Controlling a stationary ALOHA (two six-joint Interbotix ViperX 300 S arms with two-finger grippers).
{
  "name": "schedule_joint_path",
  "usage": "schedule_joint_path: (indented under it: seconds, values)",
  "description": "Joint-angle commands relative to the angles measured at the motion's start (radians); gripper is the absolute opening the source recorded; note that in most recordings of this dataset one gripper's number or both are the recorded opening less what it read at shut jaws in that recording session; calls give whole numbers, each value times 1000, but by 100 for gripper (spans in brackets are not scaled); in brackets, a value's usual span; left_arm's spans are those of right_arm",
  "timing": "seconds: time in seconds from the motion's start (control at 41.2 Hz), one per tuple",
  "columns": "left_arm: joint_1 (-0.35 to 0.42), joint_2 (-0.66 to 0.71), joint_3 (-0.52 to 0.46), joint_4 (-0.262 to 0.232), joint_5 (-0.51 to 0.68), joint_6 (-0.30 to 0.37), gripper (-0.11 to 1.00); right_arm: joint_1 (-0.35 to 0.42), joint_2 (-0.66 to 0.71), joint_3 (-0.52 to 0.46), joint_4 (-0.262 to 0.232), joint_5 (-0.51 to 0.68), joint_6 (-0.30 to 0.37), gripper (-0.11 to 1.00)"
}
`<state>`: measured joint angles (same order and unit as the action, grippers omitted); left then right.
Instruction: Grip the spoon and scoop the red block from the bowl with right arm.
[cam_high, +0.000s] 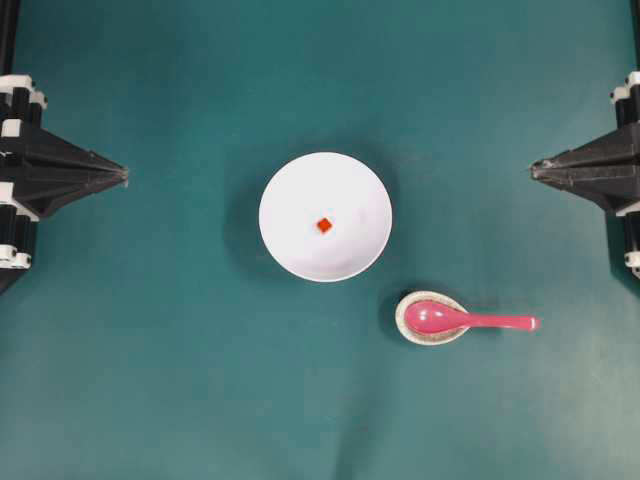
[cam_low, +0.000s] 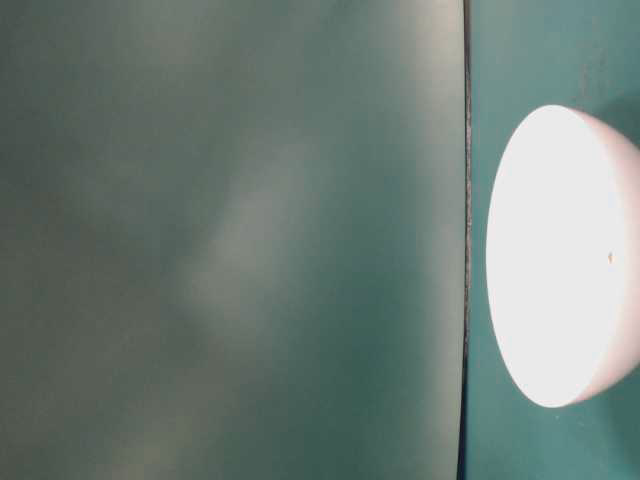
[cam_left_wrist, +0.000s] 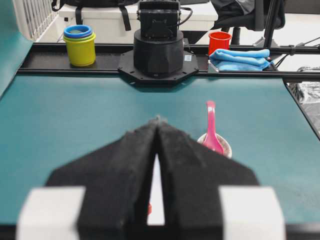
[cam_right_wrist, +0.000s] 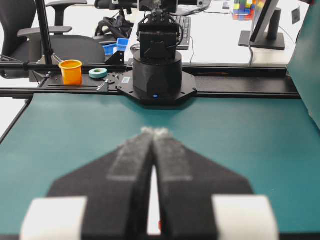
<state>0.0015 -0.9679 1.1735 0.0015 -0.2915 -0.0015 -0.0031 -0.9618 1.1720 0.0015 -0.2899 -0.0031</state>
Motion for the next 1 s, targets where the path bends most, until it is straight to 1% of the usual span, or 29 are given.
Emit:
schedule_joint_path:
  seconds: [0.0,0.024,0.049,0.146,0.219,0.413,0.68,0.729,0.753,0.85,0.899,0.923,0.972]
  values:
    - [-6,5,-40,11,55,-6,0,2,5,-26,3,-2,3,0]
    - [-6,3,-58,11,121,-12,0,2,8,-49,3,51,3,0]
    - [-6,3,-63,11,146,-14,0,2,8,-57,3,67,2,0]
    - [-6,3,-72,11,196,-15,0,2,14,-86,5,152,3,0]
    - [-6,5,-74,11,215,-15,0,2,15,-94,14,186,5,0]
    - [-6,3,-72,11,225,-17,0,3,18,-94,60,186,32,0]
    - [-6,-12,-75,11,222,-37,0,43,48,-83,60,212,46,1]
    - [-6,-17,-75,11,222,-37,0,52,60,-78,64,219,48,7]
    - [-6,-20,-75,11,222,-37,0,57,69,-74,66,225,48,12]
    - [-6,-32,-78,11,222,-38,0,67,101,-57,74,235,48,41]
    - [-6,-38,-78,11,222,-38,0,80,120,-40,81,233,49,51]
    - [-6,-41,-78,11,222,-38,0,91,132,-28,84,230,49,55]
    - [-6,-46,-78,11,222,-38,0,107,153,-5,91,219,49,56]
